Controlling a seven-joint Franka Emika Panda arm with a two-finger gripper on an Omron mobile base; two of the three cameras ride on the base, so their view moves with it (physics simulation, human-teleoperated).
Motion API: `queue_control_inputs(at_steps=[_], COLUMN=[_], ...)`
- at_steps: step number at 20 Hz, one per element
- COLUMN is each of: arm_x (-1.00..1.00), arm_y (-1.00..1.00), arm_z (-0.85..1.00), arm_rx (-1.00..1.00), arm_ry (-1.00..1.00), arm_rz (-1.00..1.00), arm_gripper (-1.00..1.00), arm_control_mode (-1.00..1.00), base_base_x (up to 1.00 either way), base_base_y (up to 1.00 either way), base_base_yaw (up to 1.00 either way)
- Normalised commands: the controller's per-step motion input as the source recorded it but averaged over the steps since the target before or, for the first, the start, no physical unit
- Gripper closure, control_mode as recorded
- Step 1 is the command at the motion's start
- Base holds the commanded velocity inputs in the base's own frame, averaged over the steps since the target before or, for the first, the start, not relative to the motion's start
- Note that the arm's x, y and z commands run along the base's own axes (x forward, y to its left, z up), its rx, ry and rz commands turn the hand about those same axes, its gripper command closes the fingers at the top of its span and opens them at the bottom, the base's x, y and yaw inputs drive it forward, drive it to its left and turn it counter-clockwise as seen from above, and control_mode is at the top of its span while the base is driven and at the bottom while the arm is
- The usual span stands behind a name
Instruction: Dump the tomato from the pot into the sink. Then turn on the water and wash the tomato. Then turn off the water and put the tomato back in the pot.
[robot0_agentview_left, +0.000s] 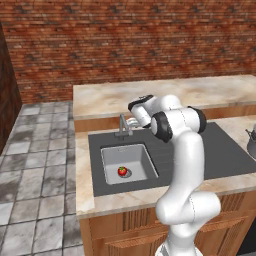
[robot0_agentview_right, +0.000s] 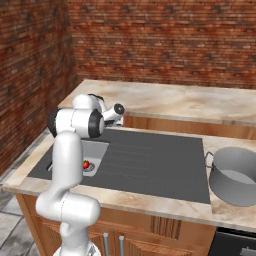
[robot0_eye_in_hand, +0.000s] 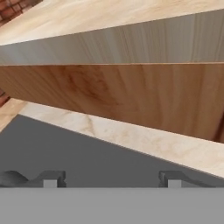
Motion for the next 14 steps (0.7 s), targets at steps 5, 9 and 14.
queue_control_inputs(at_steps=[5, 9, 14], arm_x=[0.0, 0.0, 0.0], arm_y=[0.0, -0.16, -0.39], arm_z=[-0.23, -0.16, -0.11], arm_rx=[0.0, 0.0, 0.0], arm_ry=[0.0, 0.0, 0.0], arm_rz=[0.0, 0.0, 0.0], arm_gripper=[1.0, 1.0, 1.0], arm_control_mode=[-1.0, -1.0, -1.0], base_base_x=[0.0, 0.0, 0.0], base_base_y=[0.0, 0.0, 0.0], base_base_yaw=[0.0, 0.0, 0.0])
